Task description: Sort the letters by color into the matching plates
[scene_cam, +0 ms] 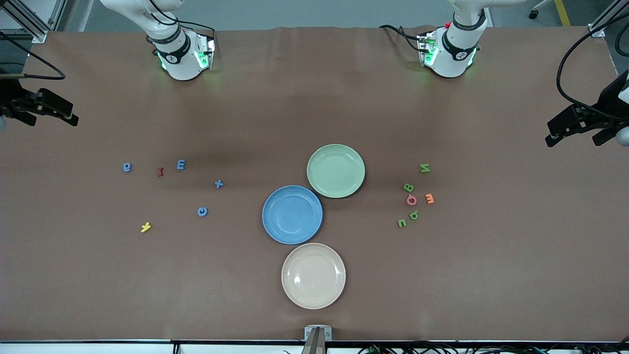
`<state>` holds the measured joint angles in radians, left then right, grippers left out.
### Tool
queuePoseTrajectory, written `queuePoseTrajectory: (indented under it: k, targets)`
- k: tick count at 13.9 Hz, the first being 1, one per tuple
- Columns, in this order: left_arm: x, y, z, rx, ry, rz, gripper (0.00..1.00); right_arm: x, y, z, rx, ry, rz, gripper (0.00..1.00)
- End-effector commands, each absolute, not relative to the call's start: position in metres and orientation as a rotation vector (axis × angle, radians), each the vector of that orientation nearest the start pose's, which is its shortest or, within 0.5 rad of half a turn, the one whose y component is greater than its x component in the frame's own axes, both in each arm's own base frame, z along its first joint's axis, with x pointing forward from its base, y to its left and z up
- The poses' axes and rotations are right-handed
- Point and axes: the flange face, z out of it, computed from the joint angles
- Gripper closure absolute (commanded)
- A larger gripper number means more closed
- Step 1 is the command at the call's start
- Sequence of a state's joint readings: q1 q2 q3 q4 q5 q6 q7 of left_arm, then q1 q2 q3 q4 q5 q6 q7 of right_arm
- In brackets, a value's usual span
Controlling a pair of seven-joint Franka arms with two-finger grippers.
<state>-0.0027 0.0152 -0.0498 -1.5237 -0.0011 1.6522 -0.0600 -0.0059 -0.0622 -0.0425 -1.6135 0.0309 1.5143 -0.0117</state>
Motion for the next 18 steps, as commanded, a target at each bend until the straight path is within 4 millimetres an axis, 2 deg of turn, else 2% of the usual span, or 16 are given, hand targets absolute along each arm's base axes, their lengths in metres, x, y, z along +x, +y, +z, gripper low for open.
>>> queuePoseTrajectory:
  k: [1,5,8,11,14,16,18]
  targets:
    - [0.566,-0.03,0.652,-3.159,-0.007,-0.171,0.0,0.524,-0.027,0.635,-3.123,0.035,0.045,0.0]
    - [0.566,-0.03,0.649,-3.159,-0.012,-0.156,0.0,0.524,-0.027,0.635,-3.131,0.023,0.045,0.0]
    - [0.571,-0.029,0.634,-3.162,-0.015,-0.108,0.0,0.524,-0.029,0.637,-3.13,0.031,0.035,0.0]
    - [0.584,-0.039,0.593,-3.162,0.001,0.021,0.0,0.524,-0.029,0.643,-3.122,0.058,0.033,0.0]
    - [0.608,-0.065,0.531,-3.16,0.017,0.171,0.0,0.528,-0.03,0.639,-3.12,0.061,0.037,0.0]
    - [0.623,-0.09,0.493,-3.18,-0.019,0.207,0.0,0.54,-0.041,0.621,-3.119,0.083,0.072,0.0]
    - [0.636,-0.121,0.454,-3.176,-0.028,0.213,0.0,0.555,-0.062,0.603,-3.125,0.127,0.061,0.0]
